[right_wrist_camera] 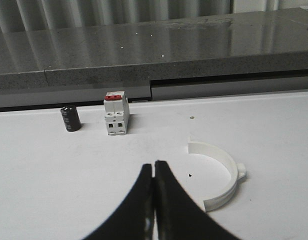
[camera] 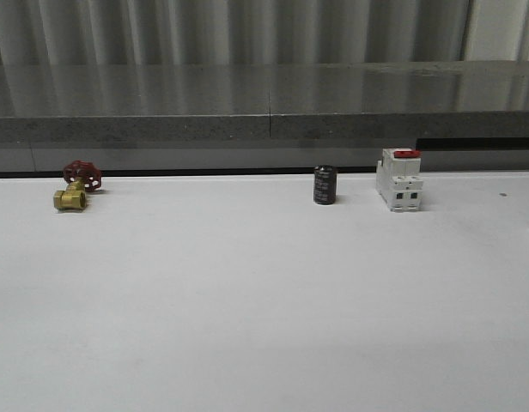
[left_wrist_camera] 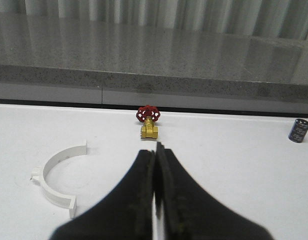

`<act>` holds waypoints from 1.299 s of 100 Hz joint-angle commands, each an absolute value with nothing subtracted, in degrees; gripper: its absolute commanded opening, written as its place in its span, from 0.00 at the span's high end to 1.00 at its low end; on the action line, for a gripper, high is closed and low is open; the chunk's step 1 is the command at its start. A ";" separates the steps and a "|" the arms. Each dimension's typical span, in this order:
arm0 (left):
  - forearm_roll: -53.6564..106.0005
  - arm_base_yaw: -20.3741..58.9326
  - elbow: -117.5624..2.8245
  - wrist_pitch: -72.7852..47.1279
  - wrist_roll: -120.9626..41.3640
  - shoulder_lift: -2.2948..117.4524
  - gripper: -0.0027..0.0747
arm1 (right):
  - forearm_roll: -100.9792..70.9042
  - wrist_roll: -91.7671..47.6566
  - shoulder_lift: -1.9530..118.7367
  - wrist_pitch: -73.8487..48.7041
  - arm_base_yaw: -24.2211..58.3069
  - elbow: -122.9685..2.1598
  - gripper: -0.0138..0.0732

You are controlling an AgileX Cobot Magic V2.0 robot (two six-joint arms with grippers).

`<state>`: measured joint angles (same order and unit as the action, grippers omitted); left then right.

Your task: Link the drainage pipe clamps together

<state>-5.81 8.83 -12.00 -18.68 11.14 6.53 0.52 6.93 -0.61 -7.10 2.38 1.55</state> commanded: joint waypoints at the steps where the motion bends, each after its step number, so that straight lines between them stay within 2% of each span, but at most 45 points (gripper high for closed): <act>1: -4.95 8.76 -20.20 -22.77 11.73 12.98 0.99 | 0.85 6.82 -1.67 -2.34 2.04 0.59 0.92; 26: -4.48 8.76 -36.80 -41.72 11.73 28.09 0.99 | 0.85 6.82 -1.67 -2.34 2.04 0.59 0.92; 64: -3.84 8.76 -39.07 -43.84 11.73 35.44 0.97 | 0.85 6.82 -1.67 -2.34 2.04 0.59 0.92; 69: -3.84 8.76 -39.07 -44.44 11.73 35.57 0.91 | 0.85 6.82 -1.67 -2.34 2.04 0.59 0.92; 76: -3.84 8.76 -39.07 -45.58 11.73 35.57 0.75 | 0.85 6.82 -1.67 -2.34 2.04 0.59 0.92; 88: -3.84 8.76 -39.07 -46.92 11.73 35.57 0.33 | 0.85 6.82 -1.67 -2.34 2.04 0.59 0.92; 95: -2.89 8.76 -39.07 -47.15 11.73 35.57 0.19 | 0.85 6.82 -1.67 -2.34 2.04 0.59 0.92; 100: -2.36 8.76 -39.07 -47.28 11.73 35.68 0.16 | 0.85 6.82 -1.67 -2.34 2.04 0.59 0.92; 115: -2.60 8.14 -39.07 -45.20 12.17 37.06 0.17 | 0.85 6.82 -1.67 -2.34 2.04 0.59 0.92; 130: -3.91 4.52 -41.70 -44.73 12.17 45.61 0.17 | 0.85 6.82 -1.67 -2.34 2.04 0.59 0.92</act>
<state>-3.01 6.30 -38.26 -48.83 11.39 40.60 0.52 6.93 -0.61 -7.10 2.38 1.55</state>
